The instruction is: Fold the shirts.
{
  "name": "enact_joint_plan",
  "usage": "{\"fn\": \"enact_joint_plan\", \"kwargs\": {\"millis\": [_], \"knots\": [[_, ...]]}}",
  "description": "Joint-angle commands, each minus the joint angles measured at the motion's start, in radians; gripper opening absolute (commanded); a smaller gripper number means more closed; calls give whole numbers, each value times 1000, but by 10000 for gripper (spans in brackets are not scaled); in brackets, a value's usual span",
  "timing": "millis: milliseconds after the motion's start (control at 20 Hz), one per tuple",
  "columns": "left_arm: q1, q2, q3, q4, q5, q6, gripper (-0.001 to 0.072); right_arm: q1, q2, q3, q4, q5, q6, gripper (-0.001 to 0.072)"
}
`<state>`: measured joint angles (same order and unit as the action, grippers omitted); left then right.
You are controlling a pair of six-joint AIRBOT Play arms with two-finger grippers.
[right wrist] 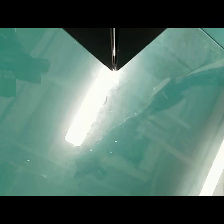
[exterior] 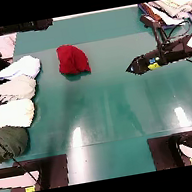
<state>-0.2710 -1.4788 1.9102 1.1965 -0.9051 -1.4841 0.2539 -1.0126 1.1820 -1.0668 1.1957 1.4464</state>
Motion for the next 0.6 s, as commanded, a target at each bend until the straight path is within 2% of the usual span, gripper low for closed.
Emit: {"fn": "enact_joint_plan", "kwargs": {"millis": [0,50,100,150,200,400,550], "knots": [[1,0,0,-9,0,-4,24,0,1,1,0,-5,0,14],[1,-1,0,-10,16,1,24,0,1,1,0,-25,0,14],[1,-8,0,-7,43,0,85,0,1,1,0,-59,0,14],[1,-23,0,-6,52,-5,483,0,1,1,1,-83,0,14],[1,-46,0,-4,41,-16,645,0,1,1,1,-91,0,14],[0,-224,0,2,-77,-27,644,0,1,1,1,-90,0,14],[1,-372,0,2,-82,-50,644,0,1,1,1,-90,0,14]]}}
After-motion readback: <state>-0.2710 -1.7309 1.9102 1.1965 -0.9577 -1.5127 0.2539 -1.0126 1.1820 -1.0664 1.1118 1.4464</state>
